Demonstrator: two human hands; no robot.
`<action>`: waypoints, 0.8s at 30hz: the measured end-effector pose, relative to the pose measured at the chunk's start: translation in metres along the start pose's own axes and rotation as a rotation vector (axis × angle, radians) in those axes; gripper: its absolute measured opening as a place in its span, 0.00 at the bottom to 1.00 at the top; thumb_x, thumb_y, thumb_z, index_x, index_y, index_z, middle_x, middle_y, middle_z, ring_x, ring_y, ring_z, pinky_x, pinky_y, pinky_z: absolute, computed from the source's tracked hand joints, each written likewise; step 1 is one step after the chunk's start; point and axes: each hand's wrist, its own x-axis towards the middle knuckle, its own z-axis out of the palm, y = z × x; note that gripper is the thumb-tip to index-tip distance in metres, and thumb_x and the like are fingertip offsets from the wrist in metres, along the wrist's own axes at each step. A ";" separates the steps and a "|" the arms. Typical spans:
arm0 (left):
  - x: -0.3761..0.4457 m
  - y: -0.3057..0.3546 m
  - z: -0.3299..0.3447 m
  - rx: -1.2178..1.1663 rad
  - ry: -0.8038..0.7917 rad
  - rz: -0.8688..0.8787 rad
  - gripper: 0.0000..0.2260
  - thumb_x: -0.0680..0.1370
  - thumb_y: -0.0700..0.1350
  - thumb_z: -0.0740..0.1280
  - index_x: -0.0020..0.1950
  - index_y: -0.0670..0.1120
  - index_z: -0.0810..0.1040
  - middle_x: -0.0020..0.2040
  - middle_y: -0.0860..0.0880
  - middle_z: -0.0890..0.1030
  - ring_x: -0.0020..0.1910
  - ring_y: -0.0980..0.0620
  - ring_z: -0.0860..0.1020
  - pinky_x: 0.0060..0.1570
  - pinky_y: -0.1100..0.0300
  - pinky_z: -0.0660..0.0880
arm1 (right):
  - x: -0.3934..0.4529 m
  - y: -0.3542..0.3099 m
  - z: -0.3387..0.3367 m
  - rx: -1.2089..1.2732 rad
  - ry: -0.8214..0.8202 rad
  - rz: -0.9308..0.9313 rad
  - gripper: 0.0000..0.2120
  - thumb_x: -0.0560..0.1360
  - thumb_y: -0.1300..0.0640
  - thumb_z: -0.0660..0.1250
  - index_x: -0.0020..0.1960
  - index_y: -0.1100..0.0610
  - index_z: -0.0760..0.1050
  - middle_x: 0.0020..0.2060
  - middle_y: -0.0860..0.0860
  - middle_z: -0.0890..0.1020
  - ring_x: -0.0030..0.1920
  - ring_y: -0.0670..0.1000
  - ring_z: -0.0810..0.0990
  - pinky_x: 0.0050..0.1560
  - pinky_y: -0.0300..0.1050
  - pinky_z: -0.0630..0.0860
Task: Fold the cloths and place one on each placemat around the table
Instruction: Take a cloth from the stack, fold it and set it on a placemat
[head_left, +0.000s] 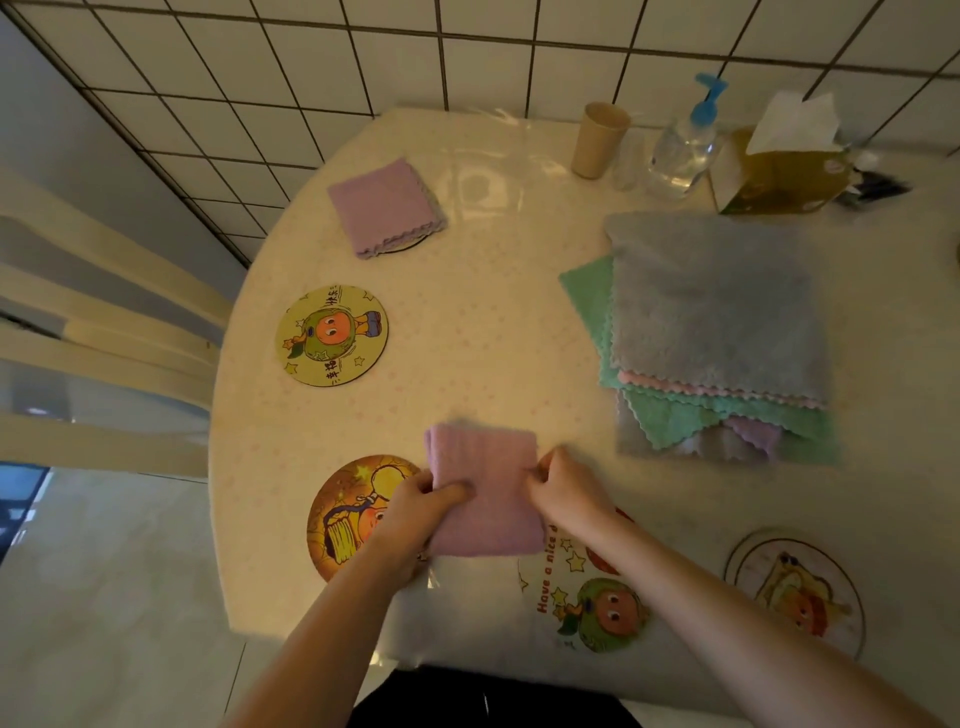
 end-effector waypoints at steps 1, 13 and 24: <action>-0.005 0.006 -0.001 -0.039 -0.063 0.010 0.16 0.68 0.42 0.72 0.54 0.39 0.79 0.48 0.40 0.83 0.46 0.42 0.82 0.46 0.48 0.80 | 0.002 -0.003 -0.005 0.053 -0.020 0.009 0.12 0.77 0.48 0.60 0.52 0.56 0.68 0.41 0.48 0.77 0.39 0.47 0.78 0.40 0.47 0.78; 0.026 0.069 -0.111 -0.162 -0.277 0.034 0.25 0.66 0.42 0.77 0.62 0.42 0.78 0.58 0.34 0.79 0.55 0.37 0.78 0.51 0.46 0.77 | 0.047 -0.089 -0.022 0.953 -0.261 0.048 0.11 0.74 0.65 0.68 0.56 0.63 0.76 0.49 0.59 0.81 0.48 0.57 0.81 0.49 0.53 0.79; 0.134 0.152 -0.231 0.041 0.219 0.318 0.07 0.72 0.35 0.72 0.45 0.46 0.80 0.40 0.47 0.80 0.41 0.51 0.78 0.34 0.67 0.77 | 0.117 -0.212 0.034 0.813 0.050 0.060 0.09 0.73 0.63 0.69 0.40 0.51 0.74 0.40 0.54 0.79 0.44 0.55 0.80 0.52 0.57 0.79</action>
